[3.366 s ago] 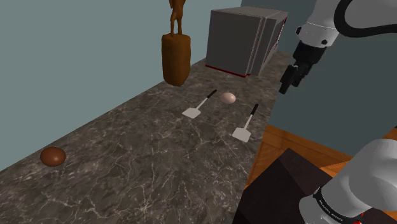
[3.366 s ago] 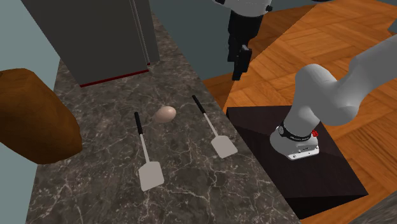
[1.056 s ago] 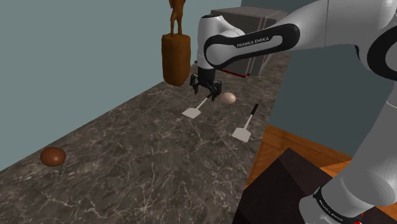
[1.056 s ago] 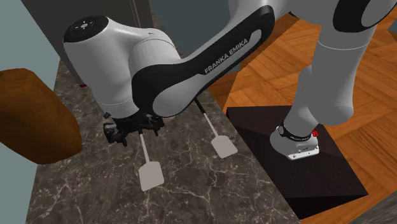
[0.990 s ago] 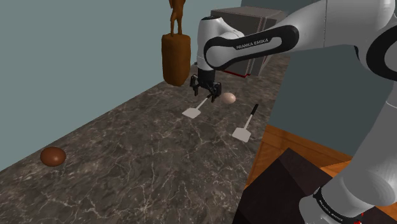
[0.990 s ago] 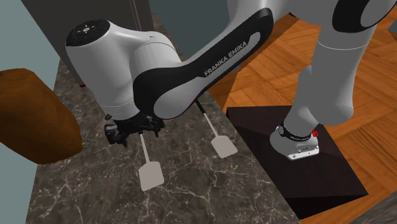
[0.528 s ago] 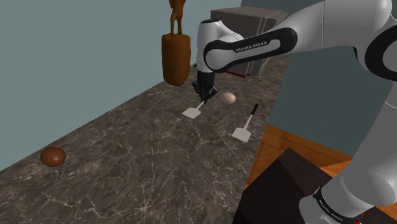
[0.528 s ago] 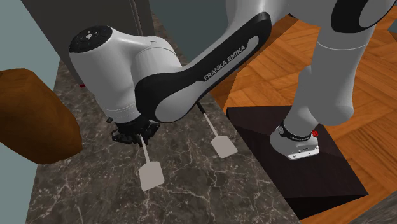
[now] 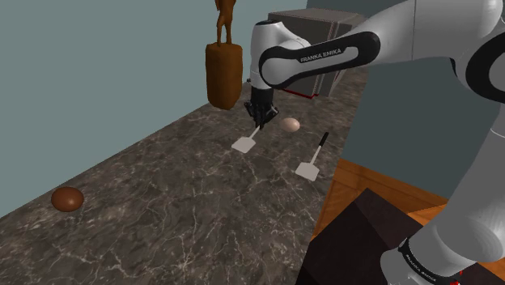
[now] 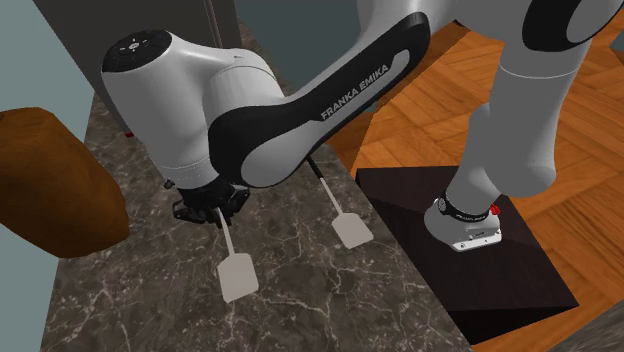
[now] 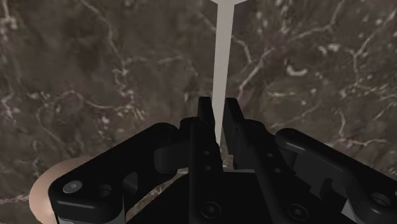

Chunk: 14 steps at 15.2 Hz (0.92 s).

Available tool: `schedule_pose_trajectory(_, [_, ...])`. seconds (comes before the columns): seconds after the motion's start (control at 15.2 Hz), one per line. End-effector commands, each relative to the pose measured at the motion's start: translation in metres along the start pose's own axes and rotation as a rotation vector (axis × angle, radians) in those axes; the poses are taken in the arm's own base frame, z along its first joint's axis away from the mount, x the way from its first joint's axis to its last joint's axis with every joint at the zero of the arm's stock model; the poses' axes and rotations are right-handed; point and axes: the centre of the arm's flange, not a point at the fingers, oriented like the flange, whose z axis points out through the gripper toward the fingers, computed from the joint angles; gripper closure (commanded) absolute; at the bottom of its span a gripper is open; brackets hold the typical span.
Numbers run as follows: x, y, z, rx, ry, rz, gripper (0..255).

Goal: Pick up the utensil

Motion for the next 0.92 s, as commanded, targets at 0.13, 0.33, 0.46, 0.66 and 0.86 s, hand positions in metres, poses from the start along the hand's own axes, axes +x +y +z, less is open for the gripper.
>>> schedule_pose_trajectory(0.13, [0.002, 0.0, -0.022, 0.0, 0.0, 0.0, 255])
schedule_pose_trajectory(0.33, [0.003, 0.0, -0.037, 0.0, 0.0, 0.0, 255])
schedule_pose_trajectory(0.46, [0.004, 0.0, -0.048, 0.0, 0.0, 0.0, 255])
schedule_pose_trajectory(0.66, [0.005, 0.0, -0.064, 0.0, 0.0, 0.0, 255])
schedule_pose_trajectory(0.86, [0.005, 0.0, -0.07, 0.0, 0.0, 0.0, 255])
